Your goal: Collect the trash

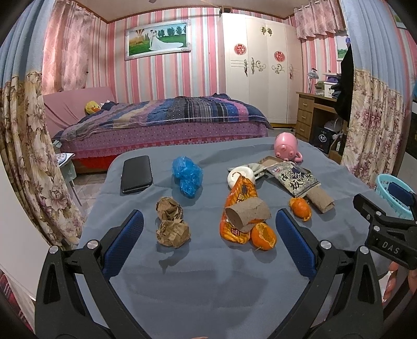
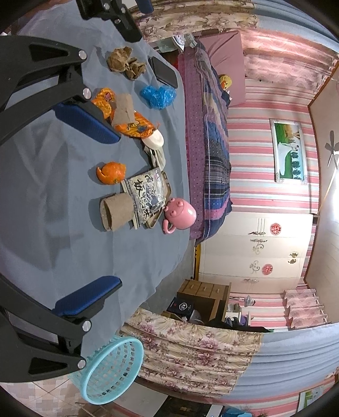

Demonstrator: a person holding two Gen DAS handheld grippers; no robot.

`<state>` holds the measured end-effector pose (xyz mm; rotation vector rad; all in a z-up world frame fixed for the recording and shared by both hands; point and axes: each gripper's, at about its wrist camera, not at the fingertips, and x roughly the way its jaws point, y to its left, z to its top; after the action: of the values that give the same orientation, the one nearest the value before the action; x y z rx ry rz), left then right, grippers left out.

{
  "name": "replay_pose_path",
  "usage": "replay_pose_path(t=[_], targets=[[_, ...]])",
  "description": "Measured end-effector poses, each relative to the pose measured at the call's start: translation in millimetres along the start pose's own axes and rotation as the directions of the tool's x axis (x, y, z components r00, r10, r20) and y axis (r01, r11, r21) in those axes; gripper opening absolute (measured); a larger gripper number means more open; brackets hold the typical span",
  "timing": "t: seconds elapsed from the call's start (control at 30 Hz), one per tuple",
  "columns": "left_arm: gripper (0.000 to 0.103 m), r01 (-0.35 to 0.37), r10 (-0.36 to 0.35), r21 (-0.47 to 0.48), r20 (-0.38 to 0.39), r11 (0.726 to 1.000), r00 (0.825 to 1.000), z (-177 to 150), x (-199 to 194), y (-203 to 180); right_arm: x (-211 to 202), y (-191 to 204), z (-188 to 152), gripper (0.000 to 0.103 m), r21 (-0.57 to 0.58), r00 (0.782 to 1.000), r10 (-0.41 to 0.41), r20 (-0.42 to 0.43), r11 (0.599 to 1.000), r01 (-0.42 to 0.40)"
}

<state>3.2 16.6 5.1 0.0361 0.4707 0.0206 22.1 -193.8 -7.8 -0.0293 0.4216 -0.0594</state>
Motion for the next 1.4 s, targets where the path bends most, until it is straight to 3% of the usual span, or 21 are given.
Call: replay_pose_path(t=[0.27,0.6,1.07,1.23,1.4], targets=[[0.098,-0.013,0.013,-0.002,-0.008,1.000,1.000,5,10,7,25,-5,9,0.099,-0.020,0.999,0.007,-0.031,1.000,-0.008],[0.098,-0.062,0.060,-0.028,-0.066,0.998,0.996,-3,39,31,61,-6,29,0.099,-0.071,1.000,0.018,-0.011,0.997,-0.019],[0.098,-0.129,0.125,-0.012,-0.177,0.992,0.976,-16,91,57,96,-29,8,0.099,-0.022,0.996,0.028,-0.087,0.999,-0.030],[0.098,-0.099,0.085,-0.047,-0.244,0.994,0.966,-20,114,62,109,-32,6,0.099,-0.018,0.992,0.058,-0.115,0.998,-0.061],[0.098,-0.072,0.054,-0.065,-0.253,0.995,0.966,-19,121,58,117,-25,1,0.099,-0.026,0.984,0.074,-0.161,0.997,-0.079]])
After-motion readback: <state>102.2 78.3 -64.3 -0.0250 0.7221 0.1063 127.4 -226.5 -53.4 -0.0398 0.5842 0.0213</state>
